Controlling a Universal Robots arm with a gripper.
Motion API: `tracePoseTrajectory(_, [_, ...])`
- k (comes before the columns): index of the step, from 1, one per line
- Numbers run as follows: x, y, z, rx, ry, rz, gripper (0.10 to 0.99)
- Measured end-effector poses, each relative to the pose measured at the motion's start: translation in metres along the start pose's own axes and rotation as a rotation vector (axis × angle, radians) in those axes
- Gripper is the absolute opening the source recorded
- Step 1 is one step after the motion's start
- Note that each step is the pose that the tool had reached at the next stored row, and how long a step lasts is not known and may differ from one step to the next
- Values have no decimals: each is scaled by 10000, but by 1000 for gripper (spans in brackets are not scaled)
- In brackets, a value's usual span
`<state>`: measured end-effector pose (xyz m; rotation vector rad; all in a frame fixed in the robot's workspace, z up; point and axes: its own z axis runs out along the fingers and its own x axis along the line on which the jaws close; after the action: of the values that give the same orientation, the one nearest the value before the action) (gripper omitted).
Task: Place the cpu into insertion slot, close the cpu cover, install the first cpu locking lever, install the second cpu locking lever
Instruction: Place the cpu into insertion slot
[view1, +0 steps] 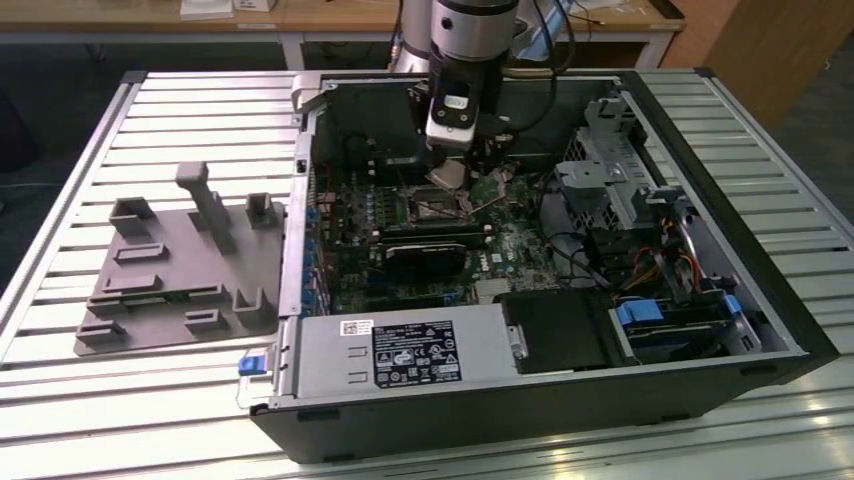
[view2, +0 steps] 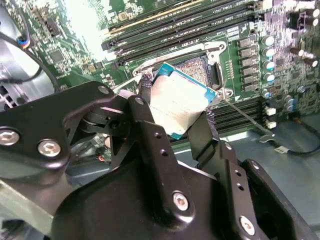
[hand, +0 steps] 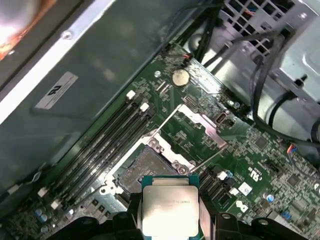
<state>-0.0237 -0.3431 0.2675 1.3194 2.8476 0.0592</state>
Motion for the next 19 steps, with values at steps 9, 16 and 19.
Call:
tracePoseTrajectory(9, [-1, -1, 39, -12, -60, 1435, 537])
tracePoseTrajectory(16, [-1, -2, 63, -10, -116, 2464, 537])
tracePoseTrajectory(19, [-1, -3, 71, -6, -145, 2877, 537])
